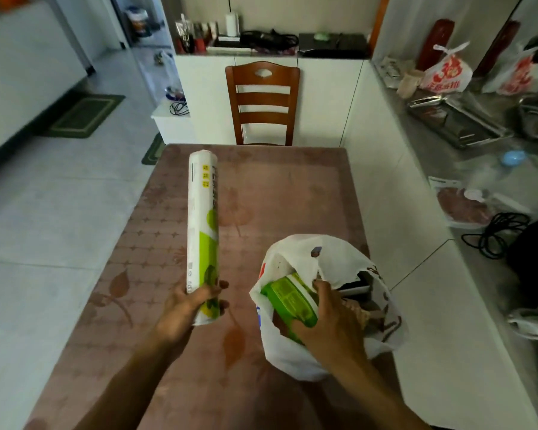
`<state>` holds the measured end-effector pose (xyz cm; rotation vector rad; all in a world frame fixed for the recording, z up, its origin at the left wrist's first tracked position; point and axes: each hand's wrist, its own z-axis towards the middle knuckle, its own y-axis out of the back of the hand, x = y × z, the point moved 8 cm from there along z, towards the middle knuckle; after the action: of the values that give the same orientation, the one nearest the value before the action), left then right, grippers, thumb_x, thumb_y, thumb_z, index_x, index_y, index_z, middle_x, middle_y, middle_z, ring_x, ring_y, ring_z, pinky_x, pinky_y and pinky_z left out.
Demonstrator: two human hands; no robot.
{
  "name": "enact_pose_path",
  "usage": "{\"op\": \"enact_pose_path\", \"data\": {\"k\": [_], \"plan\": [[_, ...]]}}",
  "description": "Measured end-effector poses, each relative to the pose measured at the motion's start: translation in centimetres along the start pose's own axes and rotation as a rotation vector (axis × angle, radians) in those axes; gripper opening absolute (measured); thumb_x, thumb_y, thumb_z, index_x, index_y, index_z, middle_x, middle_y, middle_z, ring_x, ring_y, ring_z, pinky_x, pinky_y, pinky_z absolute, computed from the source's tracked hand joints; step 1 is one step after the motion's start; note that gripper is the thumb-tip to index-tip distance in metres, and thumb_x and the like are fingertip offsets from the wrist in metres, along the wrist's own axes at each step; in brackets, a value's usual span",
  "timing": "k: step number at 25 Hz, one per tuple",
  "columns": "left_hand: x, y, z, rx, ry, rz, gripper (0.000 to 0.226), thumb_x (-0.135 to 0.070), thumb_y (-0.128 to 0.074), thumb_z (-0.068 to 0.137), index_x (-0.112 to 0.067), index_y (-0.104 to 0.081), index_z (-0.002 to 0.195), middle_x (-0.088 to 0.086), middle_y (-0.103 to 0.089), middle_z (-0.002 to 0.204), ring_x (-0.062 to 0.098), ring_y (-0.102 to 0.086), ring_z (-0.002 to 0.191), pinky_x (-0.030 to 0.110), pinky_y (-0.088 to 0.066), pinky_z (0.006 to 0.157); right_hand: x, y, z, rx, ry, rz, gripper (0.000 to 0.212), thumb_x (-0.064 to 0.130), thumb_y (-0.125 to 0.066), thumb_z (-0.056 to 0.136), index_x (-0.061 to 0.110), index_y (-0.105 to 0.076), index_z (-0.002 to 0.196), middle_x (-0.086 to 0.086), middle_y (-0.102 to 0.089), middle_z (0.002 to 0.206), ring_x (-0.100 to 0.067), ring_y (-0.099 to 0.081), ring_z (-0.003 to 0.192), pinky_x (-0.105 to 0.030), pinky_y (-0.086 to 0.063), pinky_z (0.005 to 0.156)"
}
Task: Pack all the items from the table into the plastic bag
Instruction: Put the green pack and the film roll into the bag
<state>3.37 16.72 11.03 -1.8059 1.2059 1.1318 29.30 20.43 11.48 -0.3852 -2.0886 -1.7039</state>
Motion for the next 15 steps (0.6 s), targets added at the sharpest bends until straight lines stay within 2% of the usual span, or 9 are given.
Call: {"op": "enact_pose_path", "data": {"k": [3, 4, 7, 9, 11, 12, 14, 15], "plan": [[-0.8, -0.8, -1.8, 0.037, -0.058, 0.018, 0.067, -0.030, -0.075, 0.053, -0.001, -0.058, 0.111, 0.018, -0.072, 0.099, 0.031, -0.067, 0.065, 0.037, -0.055, 0.059, -1.3, 2.2, -0.6, -0.261, -0.026, 0.163, 0.067, 0.056, -0.061, 0.072, 0.027, -0.036, 0.128, -0.006, -0.060, 0.119, -0.030, -0.059, 0.105, -0.043, -0.050, 0.087], [-0.8, -1.2, -2.2, 0.048, -0.062, 0.030, 0.067, -0.030, -0.075, 0.054, -0.001, -0.058, 0.112, 0.017, -0.072, 0.098, 0.030, -0.067, 0.066, 0.037, -0.055, 0.060, -1.7, 2.9, -0.1, -0.280, -0.041, 0.142, 0.066, 0.055, -0.063, 0.074, 0.025, -0.037, 0.128, -0.007, -0.059, 0.120, -0.030, -0.059, 0.105, -0.043, -0.049, 0.086], [-1.1, -2.5, -3.2, 0.072, -0.074, 0.060, 0.068, -0.032, -0.075, 0.054, -0.004, -0.057, 0.114, 0.017, -0.072, 0.098, 0.031, -0.068, 0.067, 0.039, -0.056, 0.061, -2.1, 3.2, 2.6, -0.095, -0.034, 0.133, 0.060, 0.058, -0.062, 0.079, 0.024, -0.043, 0.125, -0.001, -0.058, 0.122, -0.024, -0.058, 0.109, -0.039, -0.048, 0.089], [-1.7, -3.6, -3.9, 0.106, -0.085, 0.090, 0.067, -0.033, -0.075, 0.054, -0.005, -0.058, 0.113, 0.018, -0.072, 0.098, 0.031, -0.068, 0.069, 0.039, -0.057, 0.063, -1.7, 4.8, 3.5, -0.076, 0.045, 0.301, 0.047, 0.041, -0.067, 0.082, 0.025, -0.050, 0.122, 0.004, -0.060, 0.119, -0.020, -0.058, 0.111, -0.036, -0.050, 0.089], [-2.4, -4.9, -4.6, 0.163, -0.095, 0.118, 0.060, -0.033, -0.073, 0.055, -0.006, -0.062, 0.107, 0.018, -0.072, 0.098, 0.031, -0.068, 0.072, 0.039, -0.057, 0.065, -1.5, 7.5, 4.2, -0.077, 0.053, 0.645, 0.047, 0.015, -0.066, 0.086, 0.025, -0.051, 0.129, 0.007, -0.060, 0.123, -0.017, -0.059, 0.114, -0.033, -0.052, 0.090], [-2.8, -5.7, -5.0, 0.196, -0.097, 0.126, 0.053, -0.032, -0.072, 0.056, -0.007, -0.065, 0.102, 0.017, -0.072, 0.096, 0.031, -0.067, 0.073, 0.039, -0.057, 0.065, -1.0, 8.8, 4.6, -0.029, 0.024, 0.894, 0.052, 0.006, -0.062, 0.087, 0.024, -0.048, 0.134, 0.006, -0.059, 0.127, -0.018, -0.059, 0.115, -0.036, -0.053, 0.092], [-3.3, -7.1, -5.9, 0.270, -0.080, 0.130, 0.046, -0.030, -0.071, 0.057, -0.008, -0.067, 0.098, 0.018, -0.072, 0.093, 0.031, -0.066, 0.072, 0.039, -0.057, 0.064, 0.1, 11.2, 6.3, 0.086, -0.021, 1.238, 0.061, 0.000, -0.056, 0.089, 0.023, -0.038, 0.143, 0.006, -0.052, 0.136, -0.020, -0.057, 0.118, -0.045, -0.049, 0.098], [-3.2, -7.6, -6.4, 0.318, -0.058, 0.128, 0.048, -0.029, -0.071, 0.058, -0.006, -0.066, 0.100, 0.019, -0.072, 0.092, 0.032, -0.065, 0.071, 0.039, -0.056, 0.064, 0.8, 12.2, 7.2, 0.137, -0.014, 1.247, 0.062, 0.001, -0.054, 0.090, 0.023, -0.035, 0.145, 0.006, -0.049, 0.139, -0.019, -0.056, 0.120, -0.047, -0.047, 0.100]]}}
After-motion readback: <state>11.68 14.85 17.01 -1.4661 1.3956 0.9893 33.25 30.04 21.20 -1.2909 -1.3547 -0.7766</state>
